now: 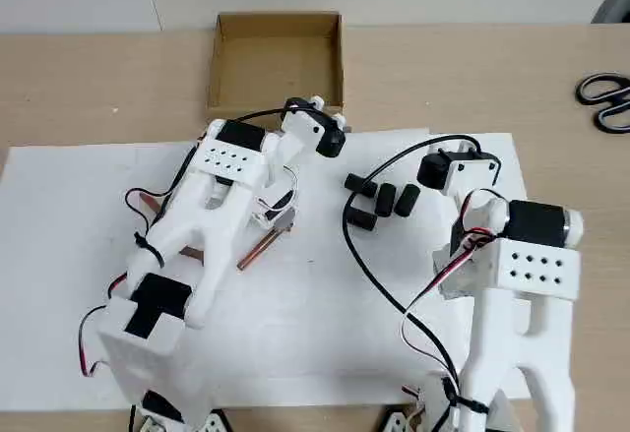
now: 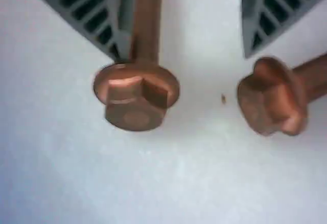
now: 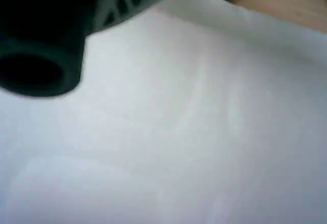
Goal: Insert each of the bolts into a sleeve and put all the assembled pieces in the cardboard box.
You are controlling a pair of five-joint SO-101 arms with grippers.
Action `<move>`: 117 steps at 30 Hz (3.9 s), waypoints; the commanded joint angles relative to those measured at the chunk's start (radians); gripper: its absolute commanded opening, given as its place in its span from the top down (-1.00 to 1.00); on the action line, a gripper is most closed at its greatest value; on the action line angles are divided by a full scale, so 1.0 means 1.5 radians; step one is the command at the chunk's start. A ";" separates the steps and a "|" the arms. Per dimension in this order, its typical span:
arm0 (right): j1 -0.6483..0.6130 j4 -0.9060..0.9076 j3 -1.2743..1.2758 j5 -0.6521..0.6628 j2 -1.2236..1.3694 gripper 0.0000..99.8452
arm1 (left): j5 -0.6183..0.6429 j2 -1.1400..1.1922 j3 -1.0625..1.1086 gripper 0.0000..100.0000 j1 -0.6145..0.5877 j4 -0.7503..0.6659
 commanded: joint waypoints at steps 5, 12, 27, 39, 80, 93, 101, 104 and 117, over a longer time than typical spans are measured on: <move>0.004 -0.004 -0.002 -0.007 -0.013 1.00 | 0.002 -0.012 -0.007 0.72 0.004 0.028; 0.004 -0.009 -0.001 -0.007 -0.013 1.00 | 0.002 -0.013 -0.036 0.72 0.037 0.065; 0.004 -0.009 -0.001 -0.007 -0.012 1.00 | 0.017 0.006 -0.051 0.72 0.029 0.027; 0.004 -0.009 -0.001 -0.007 -0.012 1.00 | 0.019 0.085 -0.052 0.72 0.027 -0.011; -0.245 0.016 -0.059 -0.004 -0.361 1.00 | 0.192 -0.279 -0.074 0.99 0.071 0.196; -0.255 -0.078 0.103 -0.009 -0.574 1.00 | 0.455 -0.544 -0.061 0.99 0.071 0.091; -0.311 -0.200 0.302 -0.142 -0.732 1.00 | 0.643 -0.618 0.080 0.99 0.072 0.029; -0.395 -0.227 0.363 -0.170 -0.781 1.00 | 0.664 -0.671 0.148 0.99 0.072 -0.062; -0.483 -0.380 0.483 -0.319 -0.812 1.00 | 0.722 -1.059 0.626 0.99 0.076 -0.454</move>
